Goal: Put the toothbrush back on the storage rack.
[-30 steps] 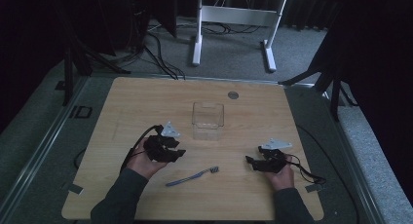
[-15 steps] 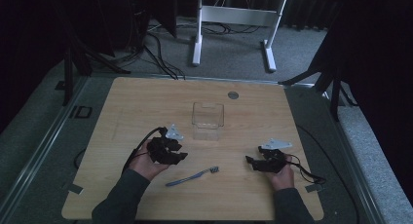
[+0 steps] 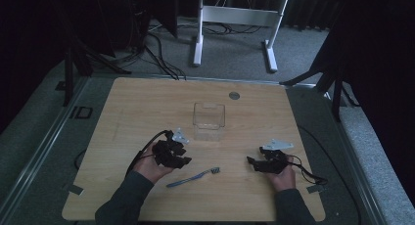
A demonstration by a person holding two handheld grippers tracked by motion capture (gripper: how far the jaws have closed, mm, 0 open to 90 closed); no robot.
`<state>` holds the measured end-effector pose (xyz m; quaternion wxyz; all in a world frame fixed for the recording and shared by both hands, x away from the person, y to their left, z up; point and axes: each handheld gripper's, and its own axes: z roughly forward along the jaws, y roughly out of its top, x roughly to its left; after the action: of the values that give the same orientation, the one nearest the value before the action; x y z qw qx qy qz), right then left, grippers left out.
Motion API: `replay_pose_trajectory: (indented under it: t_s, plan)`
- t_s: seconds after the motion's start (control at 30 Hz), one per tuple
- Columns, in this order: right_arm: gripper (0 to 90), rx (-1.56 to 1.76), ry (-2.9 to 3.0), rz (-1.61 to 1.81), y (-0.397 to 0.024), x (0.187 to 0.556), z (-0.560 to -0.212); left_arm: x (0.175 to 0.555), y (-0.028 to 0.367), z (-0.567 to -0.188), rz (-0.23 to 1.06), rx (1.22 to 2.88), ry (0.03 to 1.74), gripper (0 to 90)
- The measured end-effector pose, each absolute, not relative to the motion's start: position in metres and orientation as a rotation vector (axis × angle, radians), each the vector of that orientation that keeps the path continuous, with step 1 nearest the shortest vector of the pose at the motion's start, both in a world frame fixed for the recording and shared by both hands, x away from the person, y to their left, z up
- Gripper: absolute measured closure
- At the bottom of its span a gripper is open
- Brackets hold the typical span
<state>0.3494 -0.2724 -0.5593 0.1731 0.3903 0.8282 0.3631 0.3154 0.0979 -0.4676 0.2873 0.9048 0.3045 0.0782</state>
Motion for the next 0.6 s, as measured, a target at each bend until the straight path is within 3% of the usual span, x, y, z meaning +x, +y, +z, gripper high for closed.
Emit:
replay_pose_trajectory:
  t_s: [0.6]
  plan:
    - [28.5,1.107,2.349,1.030,-0.272,0.349,-0.559,0.313,0.083,-0.473,0.177,2.474,0.792,60.0]
